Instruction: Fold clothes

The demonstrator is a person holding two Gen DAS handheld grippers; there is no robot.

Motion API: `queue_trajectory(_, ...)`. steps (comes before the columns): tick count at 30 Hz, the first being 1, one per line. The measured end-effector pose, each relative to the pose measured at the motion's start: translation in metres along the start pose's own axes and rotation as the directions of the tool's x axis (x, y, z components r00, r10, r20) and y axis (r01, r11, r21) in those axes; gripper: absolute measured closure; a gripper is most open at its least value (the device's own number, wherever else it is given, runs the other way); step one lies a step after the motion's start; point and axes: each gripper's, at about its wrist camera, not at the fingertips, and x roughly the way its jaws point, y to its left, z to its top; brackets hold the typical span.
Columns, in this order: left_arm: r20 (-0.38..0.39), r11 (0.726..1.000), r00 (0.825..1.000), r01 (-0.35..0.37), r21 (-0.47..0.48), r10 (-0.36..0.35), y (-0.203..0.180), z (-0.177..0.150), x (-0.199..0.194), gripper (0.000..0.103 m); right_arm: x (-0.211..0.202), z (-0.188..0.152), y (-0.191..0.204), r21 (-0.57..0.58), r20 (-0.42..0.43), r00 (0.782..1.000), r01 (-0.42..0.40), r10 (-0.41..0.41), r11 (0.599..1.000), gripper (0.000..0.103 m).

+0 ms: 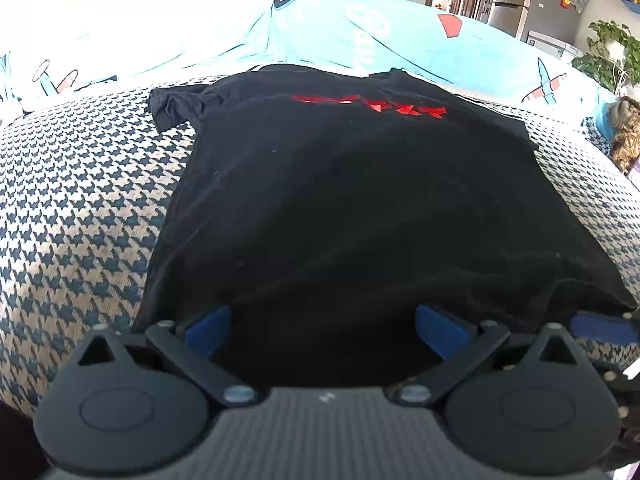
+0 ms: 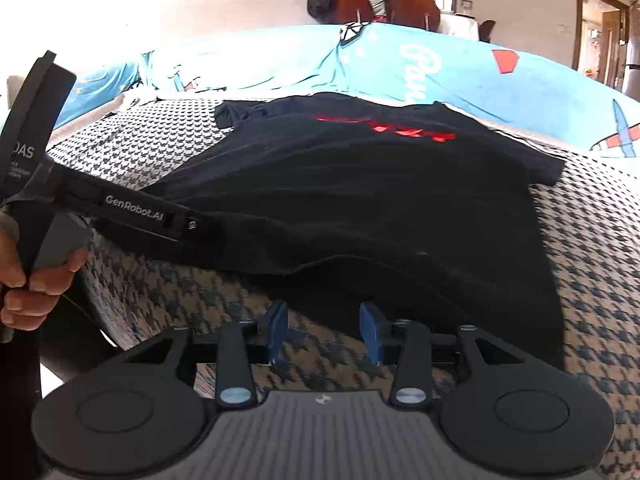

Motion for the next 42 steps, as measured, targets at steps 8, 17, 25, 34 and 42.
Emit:
queue_trajectory(8, -0.005, 0.997, 0.998, 0.070, -0.012, -0.070, 0.003, -0.004, -0.011, 0.000, 0.023, 0.009, 0.014, -0.058, 0.000, 1.000, -0.021, 0.021, 0.998, 0.063)
queue_trajectory(17, -0.020, 0.990, 0.991, 0.130, 0.058, -0.129, -0.007, -0.013, -0.017, 0.000, 0.041, 0.033, -0.007, 0.125, 0.040, 0.998, -0.058, 0.053, 0.991, 0.063)
queue_trajectory(25, -0.010, 0.998, 0.999, 0.052, 0.032, -0.052, -0.003, -0.008, -0.006, 0.000, 0.061, 0.048, -0.031, 0.261, 0.043, 0.999, -0.042, 0.032, 0.964, 0.062)
queue_trajectory(34, 0.009, 0.998, 1.000, 0.011, -0.054, -0.010, 0.018, 0.001, -0.001, 0.000, 0.027, 0.036, -0.025, 0.207, 0.059, 0.998, -0.047, 0.035, 0.977, 0.061)
queue_trajectory(42, 0.006, 0.997, 0.999, -0.038, -0.064, 0.039, 0.022, 0.006, 0.007, 0.000, 0.021, 0.022, 0.023, -0.033, 0.027, 0.995, -0.094, 0.095, 0.995, 0.061)
